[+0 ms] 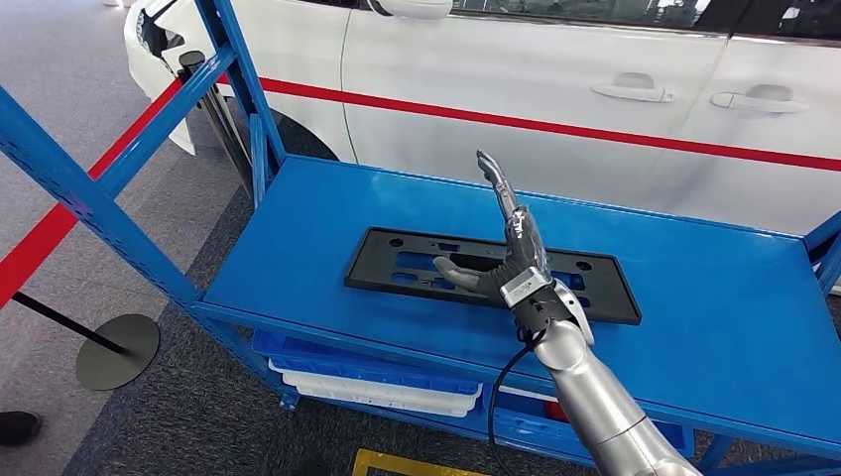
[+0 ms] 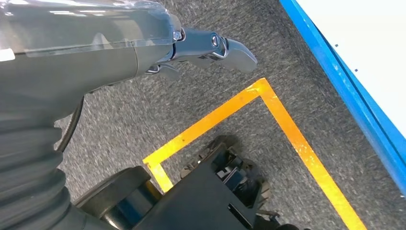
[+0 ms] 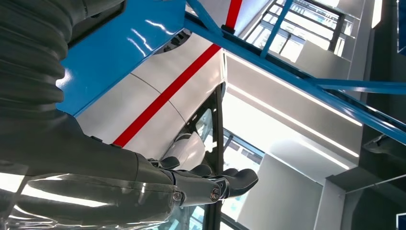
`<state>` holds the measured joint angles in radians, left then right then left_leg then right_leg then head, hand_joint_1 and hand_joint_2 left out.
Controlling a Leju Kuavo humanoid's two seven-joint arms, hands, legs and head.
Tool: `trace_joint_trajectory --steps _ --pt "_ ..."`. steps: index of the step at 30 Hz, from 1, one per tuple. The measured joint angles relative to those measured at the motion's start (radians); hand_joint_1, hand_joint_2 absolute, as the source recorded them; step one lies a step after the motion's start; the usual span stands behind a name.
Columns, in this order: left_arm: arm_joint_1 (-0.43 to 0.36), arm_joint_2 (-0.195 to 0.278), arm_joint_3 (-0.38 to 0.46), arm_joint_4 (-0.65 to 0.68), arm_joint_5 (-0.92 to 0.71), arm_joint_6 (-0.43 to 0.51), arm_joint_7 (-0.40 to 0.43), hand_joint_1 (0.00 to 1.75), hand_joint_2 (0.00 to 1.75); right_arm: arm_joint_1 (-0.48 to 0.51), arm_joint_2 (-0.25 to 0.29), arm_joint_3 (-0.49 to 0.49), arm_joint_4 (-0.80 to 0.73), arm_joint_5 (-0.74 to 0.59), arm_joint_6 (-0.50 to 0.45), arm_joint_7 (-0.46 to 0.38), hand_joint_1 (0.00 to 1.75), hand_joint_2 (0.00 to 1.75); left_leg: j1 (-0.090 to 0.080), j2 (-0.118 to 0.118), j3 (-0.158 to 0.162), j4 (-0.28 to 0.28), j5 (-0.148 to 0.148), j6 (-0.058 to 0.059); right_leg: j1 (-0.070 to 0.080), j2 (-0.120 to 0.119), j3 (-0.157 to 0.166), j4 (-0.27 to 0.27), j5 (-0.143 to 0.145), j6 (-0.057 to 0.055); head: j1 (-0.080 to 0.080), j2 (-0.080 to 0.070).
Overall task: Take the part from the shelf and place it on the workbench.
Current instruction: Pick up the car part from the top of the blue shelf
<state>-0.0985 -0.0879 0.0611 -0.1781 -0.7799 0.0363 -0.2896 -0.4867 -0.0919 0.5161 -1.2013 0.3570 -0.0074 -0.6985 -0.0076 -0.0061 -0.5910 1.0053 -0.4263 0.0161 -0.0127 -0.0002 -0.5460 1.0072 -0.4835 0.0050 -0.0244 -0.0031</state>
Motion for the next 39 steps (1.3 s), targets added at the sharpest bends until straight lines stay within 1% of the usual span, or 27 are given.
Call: trace_joint_trajectory --steps 6,10,26,29,32,34,37,39 --pt "-0.006 -0.001 -0.002 0.000 0.014 -0.006 -0.006 0.00 1.75 0.000 0.000 0.000 0.000 -0.005 0.016 0.000 0.00 1.75 0.000 0.000 0.000 0.000 0.000 0.000 0.000 0.000 0.000 0.000 0.000 0.000 0.000 0.000" --pt "-0.005 -0.002 -0.002 0.000 0.022 -0.015 0.007 0.00 1.75 0.002 0.000 0.000 -0.002 -0.002 0.029 0.000 0.00 1.75 0.000 0.000 0.000 0.000 0.000 0.000 0.000 0.000 0.000 0.000 0.000 0.000 0.000 0.000" --pt "-0.005 -0.002 0.004 0.000 0.020 -0.024 0.010 0.00 1.75 0.006 0.000 0.000 -0.019 0.000 0.041 0.000 0.00 1.75 0.000 0.000 0.000 0.000 0.000 0.000 0.000 0.000 0.000 0.000 0.000 0.000 0.000 0.000" --pt "-0.005 -0.002 0.004 0.000 0.007 -0.009 -0.010 0.00 1.75 0.006 -0.001 0.000 -0.019 -0.005 0.040 0.000 0.00 1.75 0.000 0.000 0.000 0.000 0.000 0.000 0.000 0.000 0.000 0.000 0.000 0.000 0.000 0.000" --pt "-0.005 -0.003 0.002 -0.001 -0.022 0.037 -0.074 0.00 1.75 0.007 -0.004 0.000 -0.020 -0.010 0.025 0.000 0.00 1.75 0.000 0.000 0.000 0.000 0.000 0.000 0.000 0.000 0.000 0.000 0.000 0.000 0.000 0.000" --pt "-0.005 -0.004 0.000 -0.003 -0.030 0.050 -0.111 0.00 1.75 0.008 -0.008 0.000 -0.024 -0.012 0.011 0.000 0.00 1.75 0.000 0.000 0.000 0.000 0.000 0.000 0.000 0.000 0.000 0.000 0.000 0.000 0.000 0.000" --pt "-0.004 -0.006 -0.001 -0.003 -0.033 0.046 -0.122 0.00 1.75 0.007 -0.011 0.000 -0.027 0.009 -0.016 0.000 0.00 1.75 0.000 0.000 0.000 0.000 0.000 0.000 0.000 0.000 0.000 0.000 0.000 0.000 0.000 0.000" --pt "-0.005 -0.006 -0.001 -0.003 -0.042 0.049 -0.106 0.00 1.75 0.005 -0.011 0.000 -0.023 0.047 -0.040 0.000 0.00 0.87 0.000 0.000 0.000 0.000 0.000 0.000 0.000 0.000 0.000 0.000 0.000 0.000 0.000 0.000"
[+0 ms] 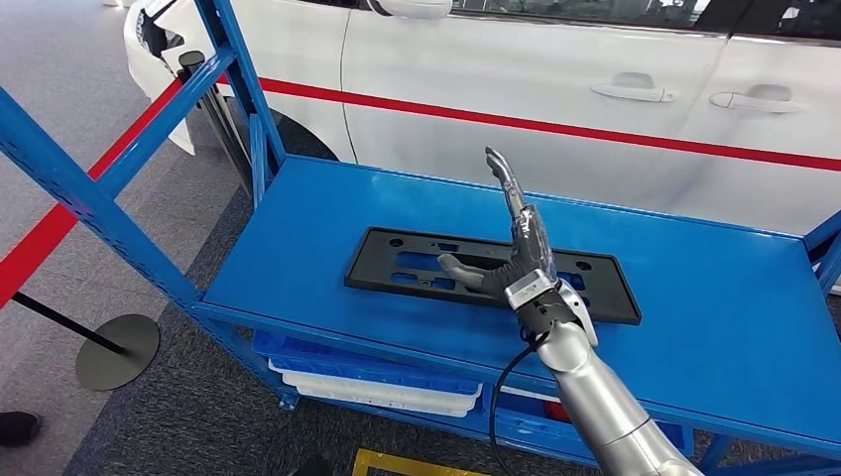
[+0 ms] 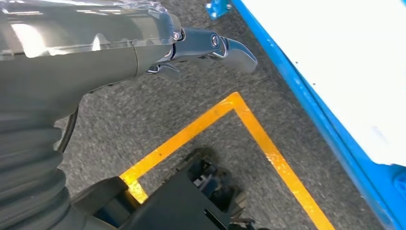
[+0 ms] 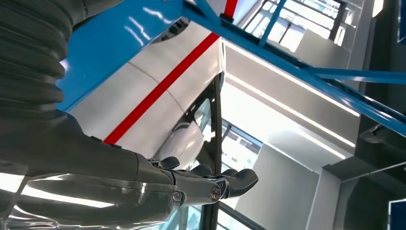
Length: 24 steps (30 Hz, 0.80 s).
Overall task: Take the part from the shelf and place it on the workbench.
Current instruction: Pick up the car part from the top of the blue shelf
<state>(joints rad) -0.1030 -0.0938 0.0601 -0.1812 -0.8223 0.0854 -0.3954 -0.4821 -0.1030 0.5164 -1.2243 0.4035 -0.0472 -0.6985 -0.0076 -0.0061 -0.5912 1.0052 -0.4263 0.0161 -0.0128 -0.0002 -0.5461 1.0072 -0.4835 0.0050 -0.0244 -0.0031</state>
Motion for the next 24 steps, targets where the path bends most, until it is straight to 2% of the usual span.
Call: trace_joint_trajectory --steps 2,3,4,5,6,7,9,10,14,24 --pt "0.000 0.000 -0.001 0.000 -0.017 0.009 0.027 0.00 1.75 -0.002 0.000 0.001 0.003 0.042 -0.020 0.000 0.00 0.87 0.000 0.000 0.000 0.000 0.000 0.000 0.000 0.000 0.000 0.000 0.000 0.000 0.000 0.000" --pt "0.000 0.000 -0.002 0.000 -0.023 0.013 0.039 0.00 1.75 -0.003 0.000 0.001 0.004 0.058 -0.027 0.000 0.14 1.31 0.000 0.000 0.000 0.000 0.000 0.000 0.000 0.000 0.000 0.000 0.000 0.000 0.000 0.000" --pt "0.000 0.000 -0.002 0.000 -0.027 0.017 0.048 0.00 1.75 -0.003 0.000 0.002 0.004 0.069 -0.033 0.000 0.57 1.75 0.000 0.000 0.000 0.000 0.000 0.000 0.000 0.000 0.000 0.000 0.000 0.000 0.000 0.000" --pt "0.000 0.000 -0.003 0.000 -0.026 0.023 0.056 0.00 1.75 -0.003 0.000 0.002 0.005 0.077 -0.037 0.000 1.01 1.75 0.000 0.000 0.000 0.000 0.000 0.000 0.000 0.000 0.000 0.000 0.000 0.000 0.000 0.000" --pt "0.000 0.000 -0.002 0.000 -0.021 0.032 0.063 0.00 1.31 -0.003 0.001 0.002 0.005 0.083 -0.039 0.000 1.44 1.75 0.000 0.000 0.000 0.000 0.000 0.000 0.000 0.000 0.000 0.000 0.000 0.000 0.000 0.000" --pt "0.000 0.000 0.000 0.000 -0.012 0.041 0.070 0.00 0.87 -0.002 0.001 0.002 0.005 0.089 -0.041 0.000 1.75 1.75 0.000 0.000 0.000 0.000 0.000 0.000 0.000 0.000 0.000 0.000 0.000 0.000 0.000 0.000" --pt "-0.001 0.000 0.009 0.000 0.006 0.042 0.082 0.00 0.00 -0.002 0.001 0.002 0.005 0.093 -0.037 0.000 1.75 1.75 0.000 0.000 0.000 0.000 0.000 0.000 0.000 0.000 0.000 0.000 0.000 0.000 0.000 0.000" --pt "-0.001 0.000 0.014 0.000 0.011 0.033 0.086 0.00 0.00 -0.001 0.001 0.002 0.004 0.092 -0.032 0.000 1.75 1.75 0.000 0.000 0.000 0.000 0.000 0.000 0.000 0.000 0.000 0.000 0.000 0.000 0.000 0.000" --pt "0.000 0.000 0.025 0.000 0.014 0.003 0.080 0.00 1.75 0.005 0.000 0.002 -0.009 0.063 -0.019 0.000 1.75 1.75 0.000 0.000 0.000 0.000 0.000 0.000 0.000 0.000 0.000 0.000 0.000 0.000 0.000 0.000" --pt "0.001 0.000 0.036 0.000 0.014 -0.008 0.072 0.00 1.75 0.012 0.000 0.004 -0.026 0.044 -0.020 0.000 1.75 1.75 0.000 0.000 0.000 0.000 0.000 0.000 0.000 0.000 0.000 0.000 0.000 0.000 0.000 0.000"
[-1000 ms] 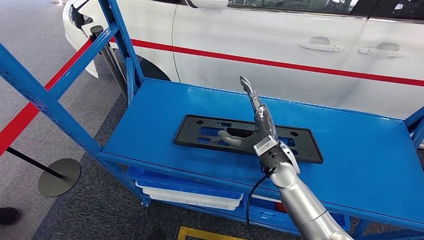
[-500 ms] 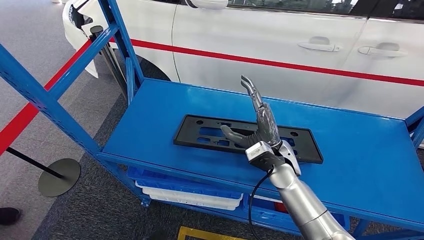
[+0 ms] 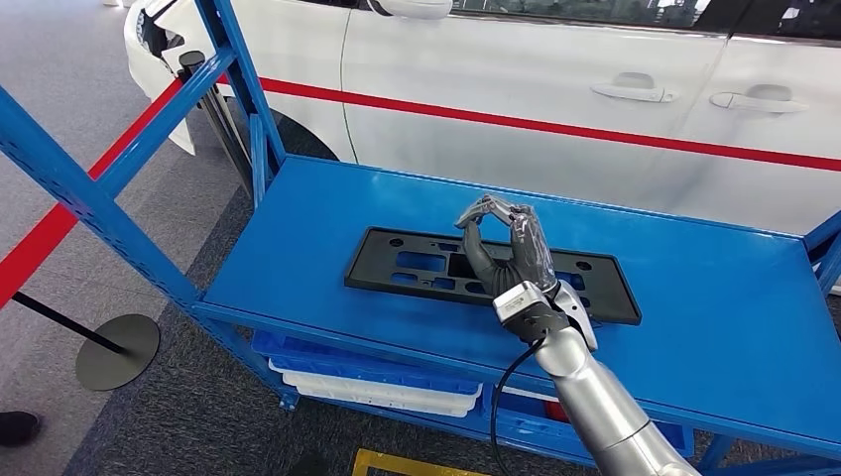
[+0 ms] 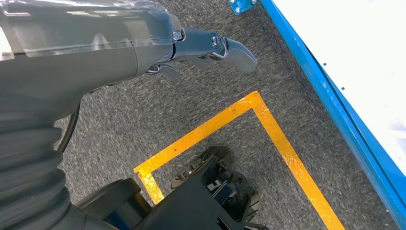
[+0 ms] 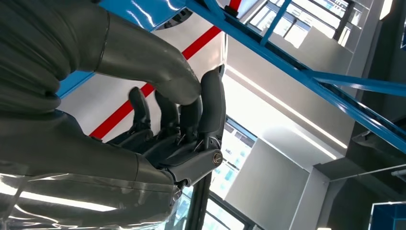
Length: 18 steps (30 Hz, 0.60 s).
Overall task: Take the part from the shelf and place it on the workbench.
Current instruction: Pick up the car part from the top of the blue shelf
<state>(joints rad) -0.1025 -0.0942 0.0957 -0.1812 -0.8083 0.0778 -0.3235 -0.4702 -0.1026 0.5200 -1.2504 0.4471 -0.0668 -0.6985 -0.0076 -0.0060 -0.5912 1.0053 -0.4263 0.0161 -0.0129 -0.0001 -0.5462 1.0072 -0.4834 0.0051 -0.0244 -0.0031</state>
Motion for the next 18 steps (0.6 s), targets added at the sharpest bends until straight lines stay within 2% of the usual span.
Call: trace_joint_trajectory --steps 3,7,13,17,18 --pt "0.000 0.000 0.003 0.000 0.000 0.000 0.000 0.00 1.75 0.001 0.000 0.000 -0.001 0.000 0.000 0.000 1.70 1.75 0.000 0.000 0.000 0.000 0.000 0.000 0.000 0.000 0.000 0.000 0.000 0.000 0.000 0.000" --pt "0.000 0.000 0.005 0.000 0.000 -0.001 0.000 0.00 1.75 0.001 0.000 0.001 -0.004 0.000 -0.001 0.000 0.02 0.00 0.000 0.000 0.000 0.000 0.000 0.000 0.000 0.000 0.000 0.000 0.000 0.000 0.000 0.000" --pt "0.000 -0.001 0.006 0.000 -0.007 -0.011 -0.005 0.00 1.75 0.007 0.000 0.001 -0.007 0.012 -0.003 0.001 0.00 0.00 0.000 0.000 0.000 0.000 0.000 0.000 0.000 0.000 0.000 0.000 0.000 0.000 0.000 0.000" --pt "-0.001 -0.002 0.006 0.000 -0.012 -0.015 -0.005 0.00 1.75 0.019 0.000 -0.004 -0.014 0.055 -0.005 0.013 0.00 1.75 0.000 0.000 0.000 0.000 0.000 0.000 0.000 0.000 0.000 0.000 0.000 0.000 0.000 0.000" --pt "-0.001 -0.002 0.006 0.000 -0.013 -0.016 -0.004 0.00 1.75 0.020 0.000 -0.005 -0.015 0.083 -0.014 0.022 0.00 1.75 0.000 0.000 0.000 0.000 0.000 0.000 0.000 0.000 0.000 0.000 0.000 0.000 0.000 0.000"
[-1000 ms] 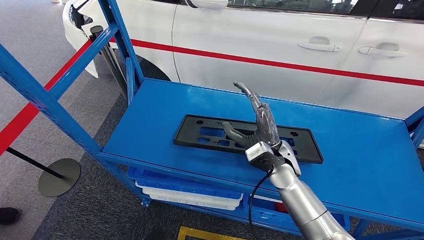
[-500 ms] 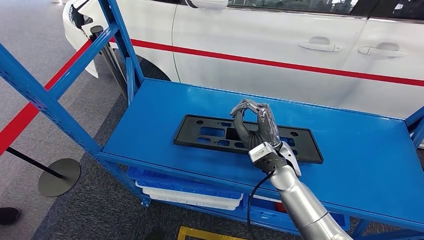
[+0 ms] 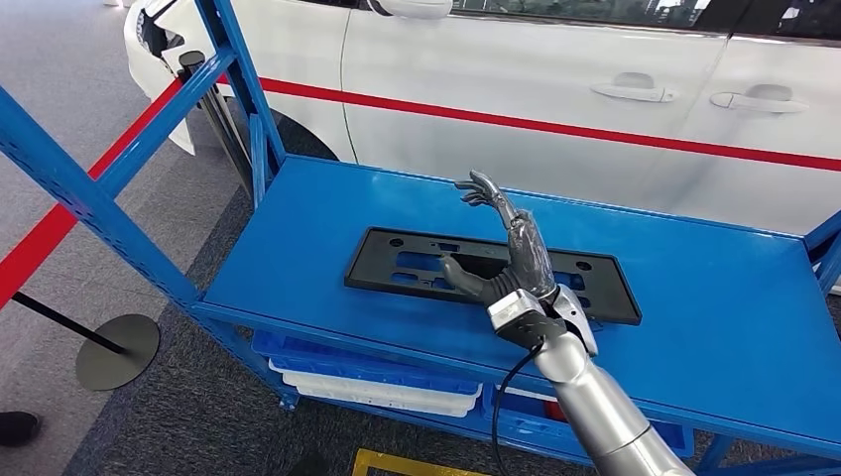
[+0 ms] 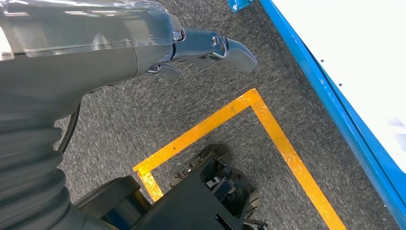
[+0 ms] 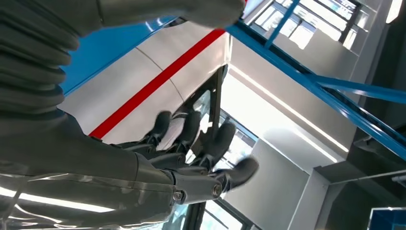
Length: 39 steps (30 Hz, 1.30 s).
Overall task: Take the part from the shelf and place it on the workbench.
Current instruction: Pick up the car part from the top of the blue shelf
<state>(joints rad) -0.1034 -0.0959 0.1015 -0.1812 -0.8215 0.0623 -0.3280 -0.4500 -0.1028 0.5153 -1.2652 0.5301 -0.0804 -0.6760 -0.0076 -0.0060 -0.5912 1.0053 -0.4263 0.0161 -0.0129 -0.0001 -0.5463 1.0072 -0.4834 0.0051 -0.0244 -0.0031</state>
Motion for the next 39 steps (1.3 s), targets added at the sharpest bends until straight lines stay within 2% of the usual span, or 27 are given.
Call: trace_joint_trajectory --steps 7,11,16,25,32,39 --pt "-0.001 -0.001 0.001 0.000 -0.011 -0.003 0.001 0.00 1.75 -0.010 0.000 0.027 0.041 0.301 -0.133 0.105 0.00 1.75 0.000 0.000 0.000 0.000 0.000 0.000 0.000 0.000 0.000 0.000 0.000 0.000 0.000 0.000" --pt "-0.001 -0.002 0.001 0.000 -0.023 -0.011 0.004 0.00 1.75 -0.011 -0.001 0.049 0.081 0.355 -0.132 0.120 0.00 1.75 0.000 0.000 0.000 0.000 0.000 0.000 0.000 0.000 0.000 0.000 0.000 0.000 0.000 0.000" --pt "-0.004 -0.002 0.003 0.000 -0.041 -0.014 0.010 0.00 1.75 -0.024 -0.018 0.089 0.154 0.428 -0.081 0.127 0.00 1.75 0.000 0.000 0.000 0.000 0.000 0.000 0.000 0.000 0.000 0.000 0.000 0.000 0.000 0.000" --pt "-0.005 -0.002 0.007 0.000 -0.061 -0.009 0.011 0.00 1.75 -0.103 -0.062 0.177 0.289 0.468 -0.060 0.126 0.00 1.75 0.000 0.000 0.000 0.001 0.000 0.001 0.000 0.000 0.000 0.000 0.001 0.001 0.000 0.000" --pt "-0.006 -0.002 0.007 0.000 -0.071 -0.008 0.010 0.00 1.75 -0.111 -0.089 0.230 0.308 0.463 -0.060 0.127 0.00 1.75 0.000 0.000 0.000 0.001 0.000 0.001 0.000 0.000 0.000 0.000 0.001 0.001 0.000 0.000" --pt "-0.006 -0.004 0.008 0.000 -0.071 -0.007 0.006 0.00 1.75 -0.111 -0.094 0.262 0.308 0.454 -0.061 0.143 0.00 1.75 0.000 0.000 0.000 0.001 0.000 0.001 0.000 0.000 0.000 0.000 0.001 0.001 0.000 0.000"
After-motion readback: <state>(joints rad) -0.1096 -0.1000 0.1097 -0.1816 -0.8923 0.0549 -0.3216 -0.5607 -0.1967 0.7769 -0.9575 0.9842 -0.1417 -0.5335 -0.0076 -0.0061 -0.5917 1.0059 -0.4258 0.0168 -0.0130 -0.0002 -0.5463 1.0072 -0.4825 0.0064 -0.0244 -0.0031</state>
